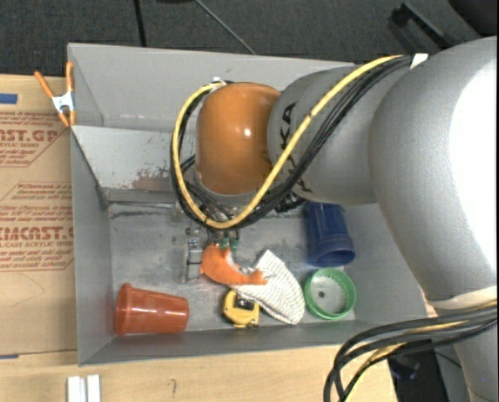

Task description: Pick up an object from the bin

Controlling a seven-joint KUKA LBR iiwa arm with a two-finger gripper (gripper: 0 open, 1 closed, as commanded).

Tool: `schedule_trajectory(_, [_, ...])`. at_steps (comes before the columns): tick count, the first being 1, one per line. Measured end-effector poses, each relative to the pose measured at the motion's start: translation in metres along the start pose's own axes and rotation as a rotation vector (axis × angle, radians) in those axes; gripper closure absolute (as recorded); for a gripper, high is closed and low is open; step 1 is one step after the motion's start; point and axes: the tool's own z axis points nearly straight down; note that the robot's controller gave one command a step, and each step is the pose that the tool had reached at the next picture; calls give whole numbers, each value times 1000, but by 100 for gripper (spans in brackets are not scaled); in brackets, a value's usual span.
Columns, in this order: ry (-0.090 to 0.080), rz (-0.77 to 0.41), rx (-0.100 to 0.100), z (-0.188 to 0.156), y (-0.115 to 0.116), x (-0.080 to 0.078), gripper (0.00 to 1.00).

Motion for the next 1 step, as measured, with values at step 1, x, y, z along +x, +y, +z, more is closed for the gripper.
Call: schedule_trajectory(1, [-7, 2, -1, -5, -1, -2, 0])
